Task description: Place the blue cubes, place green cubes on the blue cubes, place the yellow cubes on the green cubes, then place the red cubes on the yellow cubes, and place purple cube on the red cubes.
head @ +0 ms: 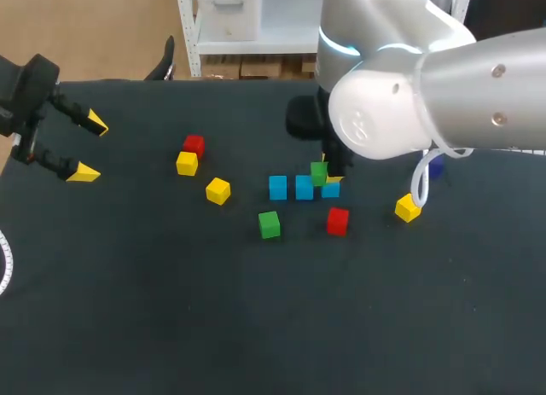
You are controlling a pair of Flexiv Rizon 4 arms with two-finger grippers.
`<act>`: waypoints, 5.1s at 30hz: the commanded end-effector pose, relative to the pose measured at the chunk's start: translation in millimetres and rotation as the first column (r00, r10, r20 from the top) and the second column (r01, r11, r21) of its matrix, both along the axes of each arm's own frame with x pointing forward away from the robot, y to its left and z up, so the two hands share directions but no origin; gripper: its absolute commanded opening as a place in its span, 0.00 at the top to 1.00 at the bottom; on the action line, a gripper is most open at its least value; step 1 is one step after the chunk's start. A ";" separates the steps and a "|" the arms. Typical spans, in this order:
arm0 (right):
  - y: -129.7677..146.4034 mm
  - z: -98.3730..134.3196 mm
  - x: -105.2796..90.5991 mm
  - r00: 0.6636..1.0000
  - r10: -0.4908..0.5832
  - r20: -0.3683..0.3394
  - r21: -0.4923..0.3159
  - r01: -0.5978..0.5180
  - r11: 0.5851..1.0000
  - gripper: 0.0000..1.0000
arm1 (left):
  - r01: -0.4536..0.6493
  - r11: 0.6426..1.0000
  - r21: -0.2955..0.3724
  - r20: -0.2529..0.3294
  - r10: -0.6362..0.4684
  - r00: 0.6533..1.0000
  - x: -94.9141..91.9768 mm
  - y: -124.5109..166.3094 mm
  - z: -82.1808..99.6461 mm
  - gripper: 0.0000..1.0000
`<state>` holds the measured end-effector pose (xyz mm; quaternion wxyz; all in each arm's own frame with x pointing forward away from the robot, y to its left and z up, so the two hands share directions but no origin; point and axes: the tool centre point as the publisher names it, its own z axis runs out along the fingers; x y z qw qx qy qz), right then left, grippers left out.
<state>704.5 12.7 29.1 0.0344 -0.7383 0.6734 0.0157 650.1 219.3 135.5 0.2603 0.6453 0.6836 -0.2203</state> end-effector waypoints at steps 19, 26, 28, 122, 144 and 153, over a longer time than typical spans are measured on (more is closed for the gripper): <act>1.0 -1.7 3.4 1.000 -0.002 -0.010 0.000 0.002 1.000 1.00 | 0.003 1.000 -0.001 0.001 -0.003 1.000 1.3 0.5 -0.9 0.00; 1.2 -1.5 4.1 1.000 -0.003 -0.011 -0.001 0.003 1.000 1.00 | 0.003 1.000 -0.001 0.001 -0.003 1.000 1.3 0.5 -0.9 0.00; 1.1 -2.0 4.5 1.000 -0.003 -0.012 -0.001 0.003 1.000 1.00 | 0.003 1.000 -0.001 0.001 -0.003 1.000 1.3 0.5 -0.9 0.00; -49.9 0.2 4.6 0.993 -0.108 -0.056 0.305 0.120 0.945 0.00 | 0.003 1.000 -0.001 0.001 -0.003 1.000 1.3 0.5 -0.9 0.00; -150.1 -3.5 -12.9 0.992 -0.064 -0.108 0.596 0.116 0.795 0.00 | 0.003 1.000 -0.001 0.001 -0.003 1.000 1.3 0.5 -0.9 0.00; -187.0 1.5 -17.3 0.996 -0.032 -0.084 0.621 0.078 0.780 0.00 | 0.003 1.000 -0.001 0.001 -0.003 1.000 1.3 0.5 -0.9 0.00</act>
